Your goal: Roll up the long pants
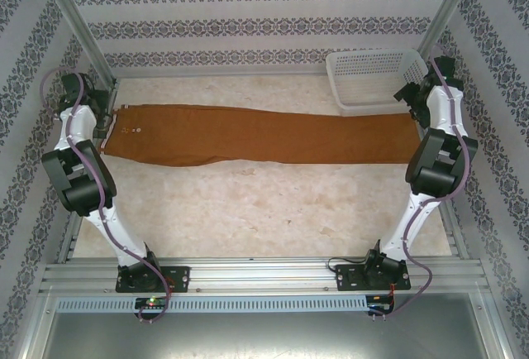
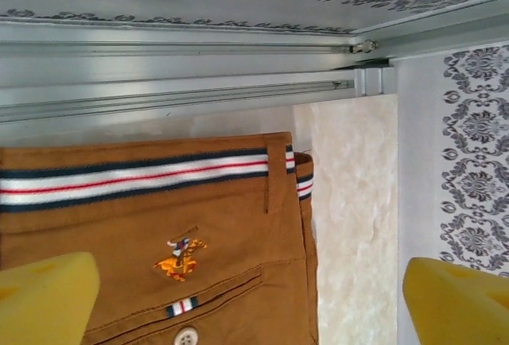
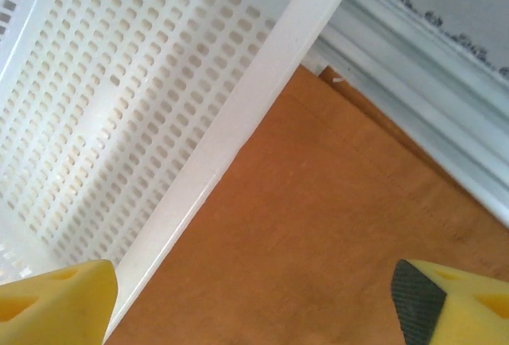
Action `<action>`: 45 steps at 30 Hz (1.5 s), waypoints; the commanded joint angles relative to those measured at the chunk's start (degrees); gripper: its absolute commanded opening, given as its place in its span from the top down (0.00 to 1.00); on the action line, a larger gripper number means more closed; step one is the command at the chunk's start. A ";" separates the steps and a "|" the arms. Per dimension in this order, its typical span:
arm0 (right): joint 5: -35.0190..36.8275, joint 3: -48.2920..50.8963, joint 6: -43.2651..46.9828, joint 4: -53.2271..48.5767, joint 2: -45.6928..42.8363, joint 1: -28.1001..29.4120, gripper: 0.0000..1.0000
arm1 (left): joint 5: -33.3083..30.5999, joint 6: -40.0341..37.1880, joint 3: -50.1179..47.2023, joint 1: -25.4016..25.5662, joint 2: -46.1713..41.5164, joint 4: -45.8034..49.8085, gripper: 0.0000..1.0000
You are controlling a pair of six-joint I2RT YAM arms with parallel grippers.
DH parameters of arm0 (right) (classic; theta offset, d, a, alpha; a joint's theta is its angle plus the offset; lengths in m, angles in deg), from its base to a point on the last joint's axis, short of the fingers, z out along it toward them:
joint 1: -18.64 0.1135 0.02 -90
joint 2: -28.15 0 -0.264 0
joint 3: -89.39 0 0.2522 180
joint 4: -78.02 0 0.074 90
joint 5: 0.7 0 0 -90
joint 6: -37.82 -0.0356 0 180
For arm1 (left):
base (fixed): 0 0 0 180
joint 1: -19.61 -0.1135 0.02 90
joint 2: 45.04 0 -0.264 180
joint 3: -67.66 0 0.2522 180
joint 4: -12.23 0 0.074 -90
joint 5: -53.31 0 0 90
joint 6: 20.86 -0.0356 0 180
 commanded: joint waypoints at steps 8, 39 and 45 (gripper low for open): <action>-2.08 15.74 7.20 5.69 -14.42 5.61 1.00 | 2.62 -5.31 -6.27 5.59 -5.59 -3.58 1.00; 10.37 18.03 13.92 -10.36 2.79 9.38 1.00 | -13.40 -6.37 -8.24 10.79 4.72 18.29 1.00; 12.89 20.47 14.21 -11.94 1.57 9.49 1.00 | -14.27 -6.69 -10.77 10.20 3.86 20.63 1.00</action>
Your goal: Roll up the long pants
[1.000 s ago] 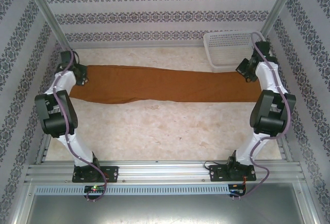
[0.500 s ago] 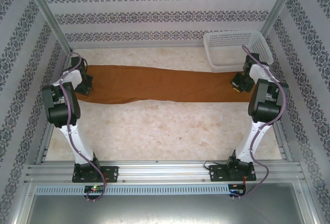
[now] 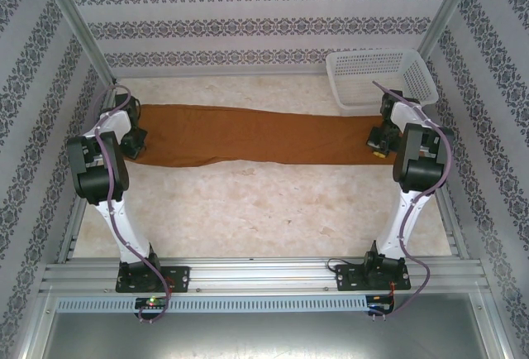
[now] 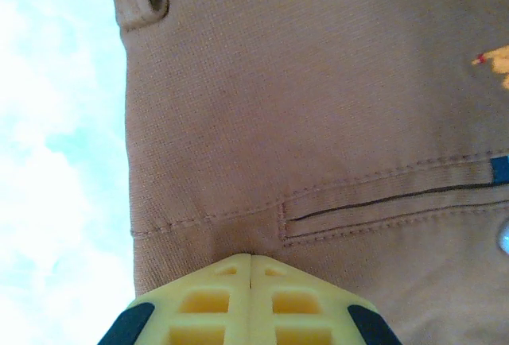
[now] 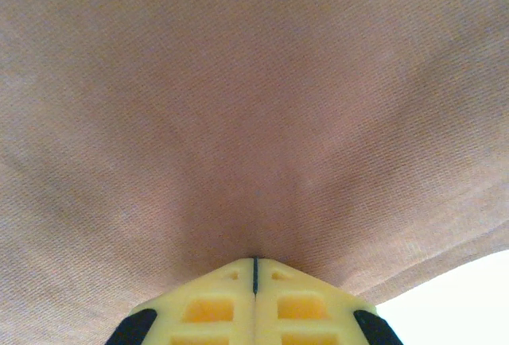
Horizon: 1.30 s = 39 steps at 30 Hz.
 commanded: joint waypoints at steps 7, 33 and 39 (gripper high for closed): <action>6.50 11.93 1.21 -2.95 -6.11 -0.06 1.00 | -4.12 -2.35 -7.05 -3.19 -4.05 9.49 1.00; 11.71 -3.43 7.21 -6.80 -5.40 -9.87 0.06 | 8.68 -2.08 -21.37 -4.94 -29.44 -0.06 0.00; 9.80 -2.76 7.24 -6.13 -0.21 -11.39 0.08 | 8.29 -2.05 -21.29 -4.95 -29.36 -0.62 0.00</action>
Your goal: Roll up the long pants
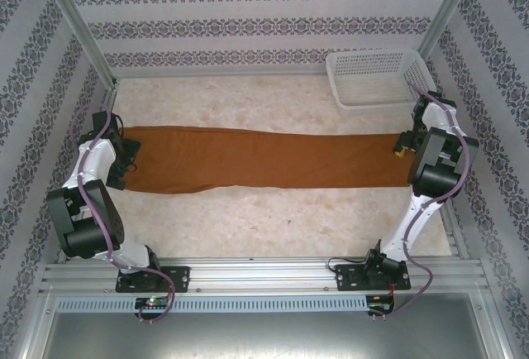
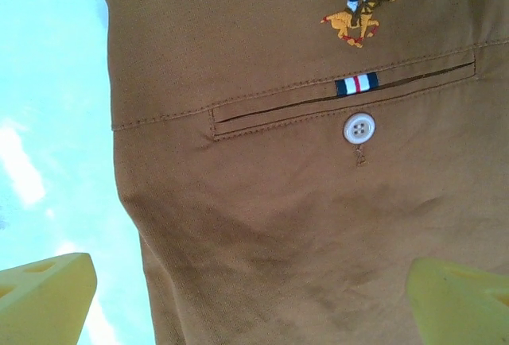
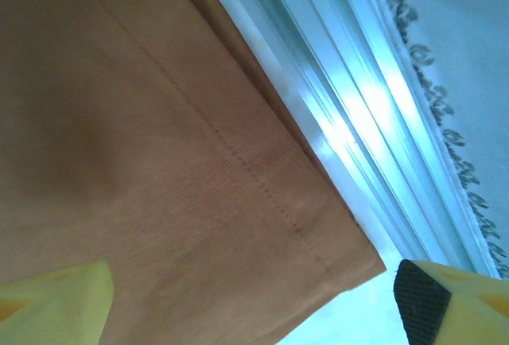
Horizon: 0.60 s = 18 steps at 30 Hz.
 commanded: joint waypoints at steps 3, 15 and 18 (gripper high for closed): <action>0.50 0.06 1.25 -0.01 4.01 -0.34 0.10 | 0.18 -0.48 1.03 -0.42 -0.45 -0.27 0.00; -4.07 3.15 1.79 2.04 12.17 -0.78 0.44 | -2.02 -0.32 1.50 -0.42 -3.53 1.70 0.00; -4.41 3.36 2.41 2.08 12.10 -0.46 0.81 | -1.34 0.42 1.16 -0.36 -3.72 1.56 0.00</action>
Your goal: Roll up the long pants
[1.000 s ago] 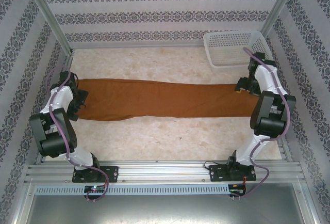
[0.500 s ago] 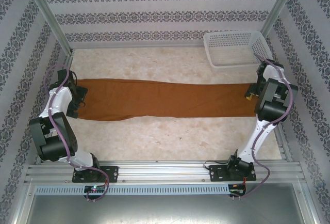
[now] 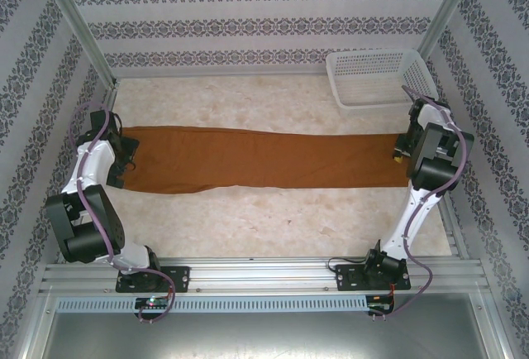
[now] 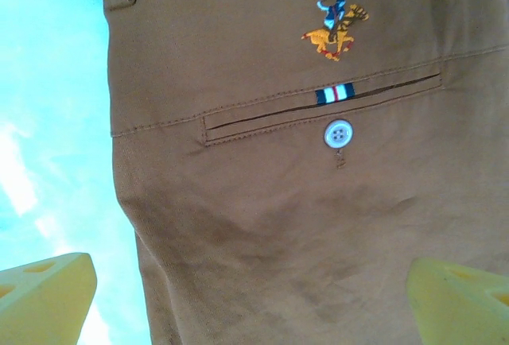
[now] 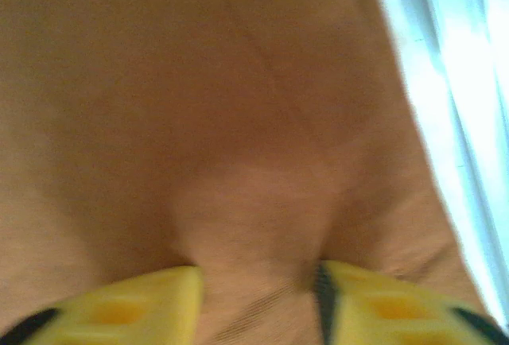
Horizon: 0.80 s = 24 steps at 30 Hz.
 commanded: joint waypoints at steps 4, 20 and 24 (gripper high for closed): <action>1.40 5.91 0.92 1.56 6.27 -1.59 1.00 | -0.43 0.52 0.77 -0.42 -1.75 1.70 0.00; 4.88 4.42 -1.12 0.08 0.83 -4.07 0.09 | 0.47 0.08 0.68 -0.38 -1.68 0.92 0.00; 5.84 5.53 0.32 1.72 2.17 -5.29 0.11 | -0.06 -0.61 0.66 -0.43 -2.05 1.37 0.00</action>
